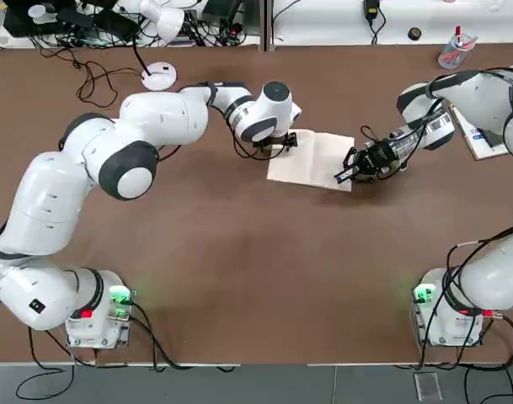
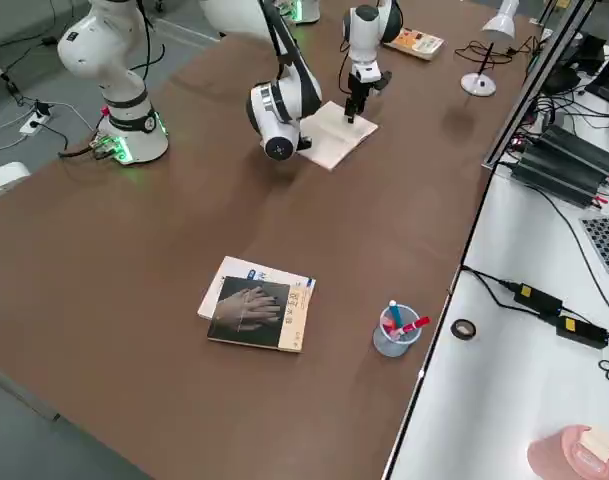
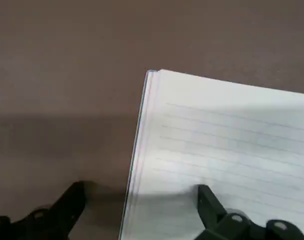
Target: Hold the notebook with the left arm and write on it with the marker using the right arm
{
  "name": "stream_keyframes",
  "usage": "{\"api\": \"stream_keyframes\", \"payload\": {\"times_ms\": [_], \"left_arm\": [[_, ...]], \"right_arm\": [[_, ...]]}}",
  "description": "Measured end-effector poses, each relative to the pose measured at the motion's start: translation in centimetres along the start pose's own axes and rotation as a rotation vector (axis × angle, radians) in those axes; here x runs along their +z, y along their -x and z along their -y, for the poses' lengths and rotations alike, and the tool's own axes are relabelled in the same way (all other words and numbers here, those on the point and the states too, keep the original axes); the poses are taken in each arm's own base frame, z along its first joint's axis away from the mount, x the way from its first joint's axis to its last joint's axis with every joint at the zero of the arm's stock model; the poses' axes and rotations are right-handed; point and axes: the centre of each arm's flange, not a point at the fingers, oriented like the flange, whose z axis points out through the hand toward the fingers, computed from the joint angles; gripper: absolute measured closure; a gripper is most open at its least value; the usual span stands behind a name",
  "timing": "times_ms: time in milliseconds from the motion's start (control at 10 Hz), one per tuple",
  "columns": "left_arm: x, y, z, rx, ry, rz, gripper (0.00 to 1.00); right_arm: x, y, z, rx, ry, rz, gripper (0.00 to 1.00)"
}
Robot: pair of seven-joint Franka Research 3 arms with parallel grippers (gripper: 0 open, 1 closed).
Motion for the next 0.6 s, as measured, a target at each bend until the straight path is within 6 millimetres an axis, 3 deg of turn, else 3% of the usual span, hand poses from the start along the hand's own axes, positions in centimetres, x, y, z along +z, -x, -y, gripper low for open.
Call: {"api": "stream_keyframes", "payload": {"times_ms": [600], "left_arm": [[0.00, 0.00, 0.00, 0.000, 0.000, 0.000, 0.00]], "right_arm": [[-0.17, -0.22, 0.33, -0.019, -0.004, -0.003, 0.83]]}}
